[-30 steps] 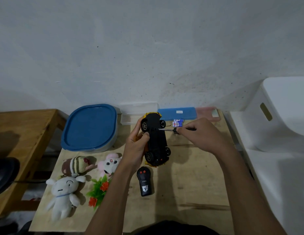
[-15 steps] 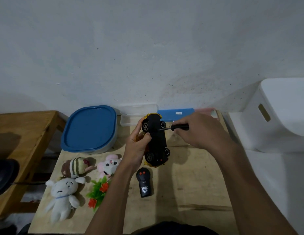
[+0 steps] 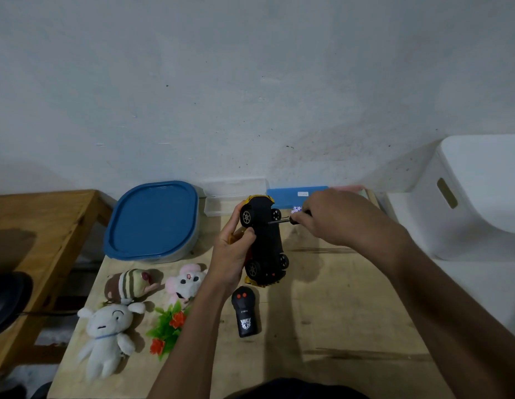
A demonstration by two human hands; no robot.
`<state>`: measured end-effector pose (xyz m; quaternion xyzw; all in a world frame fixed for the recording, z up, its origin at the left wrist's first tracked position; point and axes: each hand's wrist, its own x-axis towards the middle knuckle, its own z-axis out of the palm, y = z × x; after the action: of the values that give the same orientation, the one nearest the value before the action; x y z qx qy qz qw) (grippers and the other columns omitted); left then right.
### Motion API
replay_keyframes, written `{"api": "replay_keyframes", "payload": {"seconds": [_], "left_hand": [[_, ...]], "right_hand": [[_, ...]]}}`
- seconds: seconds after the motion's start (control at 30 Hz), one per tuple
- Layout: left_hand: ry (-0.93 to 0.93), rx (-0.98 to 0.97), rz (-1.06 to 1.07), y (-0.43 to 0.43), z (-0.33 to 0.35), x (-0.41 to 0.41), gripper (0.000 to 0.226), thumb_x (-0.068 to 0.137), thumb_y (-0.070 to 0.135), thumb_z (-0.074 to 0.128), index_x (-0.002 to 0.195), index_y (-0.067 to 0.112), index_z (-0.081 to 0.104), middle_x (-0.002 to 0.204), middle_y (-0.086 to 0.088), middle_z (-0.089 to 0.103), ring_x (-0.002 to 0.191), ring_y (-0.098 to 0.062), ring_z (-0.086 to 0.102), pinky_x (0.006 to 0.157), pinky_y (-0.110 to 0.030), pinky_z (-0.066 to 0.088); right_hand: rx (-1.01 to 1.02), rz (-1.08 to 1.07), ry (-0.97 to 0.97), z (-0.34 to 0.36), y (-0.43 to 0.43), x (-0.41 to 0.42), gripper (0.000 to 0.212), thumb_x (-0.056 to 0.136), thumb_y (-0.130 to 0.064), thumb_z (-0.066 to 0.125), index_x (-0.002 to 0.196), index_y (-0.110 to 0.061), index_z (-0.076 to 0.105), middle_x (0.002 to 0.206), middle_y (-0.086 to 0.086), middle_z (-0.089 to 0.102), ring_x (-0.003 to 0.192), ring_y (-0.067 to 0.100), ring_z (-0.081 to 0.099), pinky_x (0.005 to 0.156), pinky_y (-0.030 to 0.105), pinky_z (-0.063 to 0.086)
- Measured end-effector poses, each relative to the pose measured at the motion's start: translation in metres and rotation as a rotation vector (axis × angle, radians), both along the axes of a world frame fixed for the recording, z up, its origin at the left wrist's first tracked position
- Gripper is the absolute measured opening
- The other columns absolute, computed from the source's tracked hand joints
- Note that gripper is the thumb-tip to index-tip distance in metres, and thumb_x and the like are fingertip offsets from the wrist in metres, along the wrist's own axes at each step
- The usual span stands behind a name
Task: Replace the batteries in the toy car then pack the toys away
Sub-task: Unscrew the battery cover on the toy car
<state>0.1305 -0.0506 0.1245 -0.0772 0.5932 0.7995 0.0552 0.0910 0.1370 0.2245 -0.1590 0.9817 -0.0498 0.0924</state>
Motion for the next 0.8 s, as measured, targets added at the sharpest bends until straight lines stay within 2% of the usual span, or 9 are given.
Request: {"api": "replay_keyframes", "payload": {"seconds": [0.1,0.17,0.23,0.33,0.4,0.47,0.53,0.67,0.8], "left_hand": [[0.001,-0.001,0.005,0.003,-0.003,0.001,0.057,0.098,-0.002,0.051,0.123,0.048,0.064,0.108,-0.007,0.073,0.099,-0.021,0.066,0.079,-0.031,0.057],[-0.009,0.001,0.001,0.004,-0.006,0.002,0.057,0.099,-0.002,0.049,0.125,0.047,0.064,0.109,-0.008,0.073,0.100,-0.023,0.066,0.084,-0.035,0.057],[-0.014,-0.005,-0.007,0.005,-0.007,0.003,0.055,0.099,-0.001,0.050,0.131,0.042,0.060,0.111,-0.009,0.072,0.102,-0.024,0.066,0.086,-0.036,0.056],[-0.018,-0.010,0.002,0.003,-0.007,0.003,0.052,0.099,0.003,0.052,0.138,0.037,0.055,0.112,-0.005,0.074,0.104,-0.023,0.068,0.084,-0.034,0.056],[-0.017,-0.015,0.002,0.003,-0.007,0.003,0.053,0.099,0.004,0.052,0.141,0.036,0.052,0.113,-0.001,0.075,0.107,-0.023,0.068,0.086,-0.035,0.056],[-0.018,-0.009,0.004,0.004,-0.007,0.003,0.053,0.099,0.005,0.053,0.141,0.037,0.051,0.113,-0.001,0.075,0.106,-0.023,0.068,0.085,-0.035,0.056],[-0.028,0.001,0.015,0.005,-0.007,0.003,0.053,0.099,0.006,0.053,0.138,0.041,0.052,0.113,-0.005,0.075,0.107,-0.024,0.069,0.086,-0.036,0.056],[-0.032,0.024,0.023,0.004,-0.006,0.003,0.052,0.099,0.004,0.051,0.131,0.045,0.055,0.117,-0.007,0.073,0.111,-0.027,0.067,0.097,-0.044,0.053],[-0.038,0.023,0.020,0.004,-0.009,0.003,0.053,0.099,0.004,0.052,0.134,0.044,0.055,0.116,-0.010,0.073,0.110,-0.027,0.067,0.094,-0.043,0.055]], "right_hand": [[0.050,0.105,0.190,0.008,-0.004,0.002,0.022,0.095,-0.041,0.051,0.103,-0.030,0.069,0.097,-0.004,0.065,0.084,0.020,0.062,0.061,0.028,0.032],[-0.007,0.135,0.190,0.008,-0.004,0.001,0.021,0.096,-0.032,0.054,0.111,-0.037,0.067,0.105,-0.006,0.059,0.090,0.019,0.060,0.062,0.027,0.031],[-0.046,0.117,0.128,0.003,-0.003,0.000,0.025,0.096,-0.035,0.052,0.118,-0.030,0.065,0.107,0.000,0.052,0.093,0.020,0.058,0.066,0.029,0.039],[-0.052,0.056,0.056,-0.004,-0.001,-0.002,0.034,0.099,-0.040,0.045,0.111,-0.015,0.064,0.098,0.005,0.047,0.079,0.019,0.052,0.066,0.032,0.042],[-0.048,0.063,0.071,-0.003,0.001,-0.002,0.026,0.098,-0.037,0.049,0.109,-0.019,0.064,0.094,0.002,0.054,0.073,0.016,0.051,0.060,0.029,0.037],[-0.019,0.101,0.155,0.001,0.003,0.000,0.014,0.096,-0.031,0.054,0.108,-0.029,0.059,0.093,-0.003,0.062,0.074,0.017,0.055,0.058,0.028,0.035],[0.007,0.141,0.236,0.001,0.003,0.002,0.016,0.095,-0.027,0.053,0.109,-0.034,0.054,0.092,-0.007,0.066,0.079,0.017,0.059,0.058,0.028,0.034],[0.000,0.157,0.220,-0.002,0.001,0.002,0.028,0.099,-0.036,0.039,0.108,-0.019,0.059,0.096,0.001,0.064,0.080,0.020,0.054,0.066,0.031,0.036],[0.068,0.227,0.313,0.000,0.003,-0.001,0.018,0.099,-0.029,0.046,0.112,-0.031,0.058,0.101,-0.003,0.058,0.087,0.016,0.050,0.054,0.026,0.020]]}}
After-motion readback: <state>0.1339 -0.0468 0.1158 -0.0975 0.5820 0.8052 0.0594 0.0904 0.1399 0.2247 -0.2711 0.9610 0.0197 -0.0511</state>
